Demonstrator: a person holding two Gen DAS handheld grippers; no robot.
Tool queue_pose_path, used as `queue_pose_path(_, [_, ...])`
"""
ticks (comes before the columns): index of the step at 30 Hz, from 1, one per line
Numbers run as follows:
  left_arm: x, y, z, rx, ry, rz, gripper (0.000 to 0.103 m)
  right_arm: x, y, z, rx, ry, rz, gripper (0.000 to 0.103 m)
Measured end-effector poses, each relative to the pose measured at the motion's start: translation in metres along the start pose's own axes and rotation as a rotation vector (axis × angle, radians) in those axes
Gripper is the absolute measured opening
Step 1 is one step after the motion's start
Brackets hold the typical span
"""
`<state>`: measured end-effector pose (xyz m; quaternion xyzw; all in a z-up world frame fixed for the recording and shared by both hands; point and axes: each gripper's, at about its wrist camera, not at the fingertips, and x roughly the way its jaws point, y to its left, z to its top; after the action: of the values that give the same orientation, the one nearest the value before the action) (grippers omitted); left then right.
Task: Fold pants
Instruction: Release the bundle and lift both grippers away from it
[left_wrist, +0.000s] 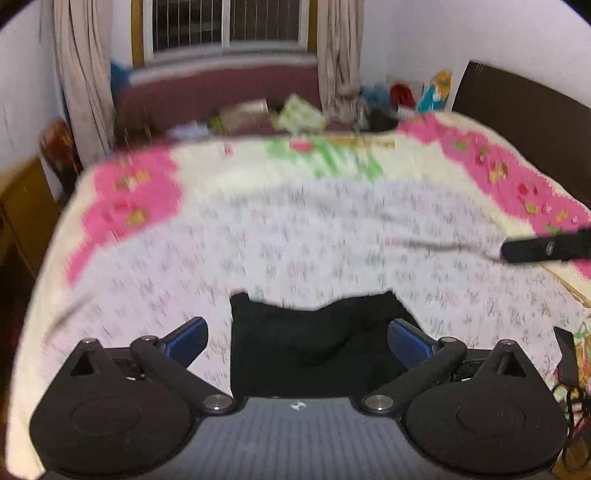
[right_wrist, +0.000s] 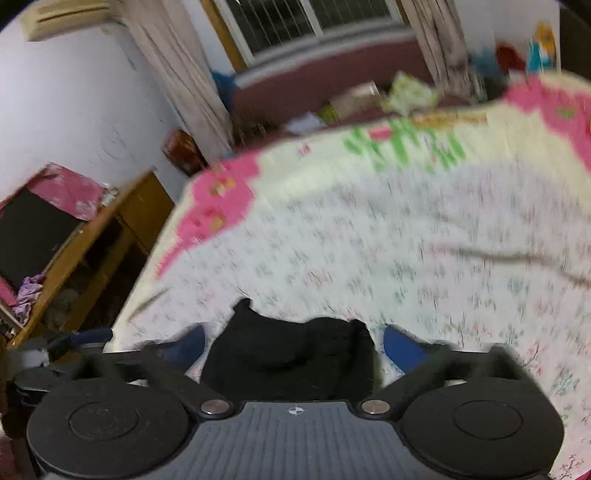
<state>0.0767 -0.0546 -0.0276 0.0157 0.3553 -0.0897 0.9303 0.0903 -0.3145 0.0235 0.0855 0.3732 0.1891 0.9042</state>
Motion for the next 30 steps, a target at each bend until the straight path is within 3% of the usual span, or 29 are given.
queue_pose_path(5, [-0.010, -0.007, -0.004, -0.016, 0.048, -0.018, 0.103, -0.012, 0.027, -0.031, 0.026, 0.051, -0.056, 0.087])
queue_pose_path(12, [-0.053, -0.003, -0.002, 0.017, -0.034, -0.036, 0.103, -0.038, 0.069, -0.049, 0.042, -0.002, -0.115, 0.087])
queue_pose_path(17, [-0.055, 0.007, -0.014, -0.020, -0.011, -0.089, 0.103, -0.045, 0.084, -0.060, 0.063, -0.021, -0.162, 0.087])
queue_pose_path(24, [-0.055, 0.009, -0.020, 0.030, -0.021, -0.060, 0.103, -0.040, 0.095, -0.066, 0.070, -0.019, -0.206, 0.087])
queue_pose_path(30, [-0.042, 0.019, -0.015, -0.002, 0.025, -0.065, 0.103, -0.029, 0.104, -0.070, 0.075, 0.017, -0.227, 0.087])
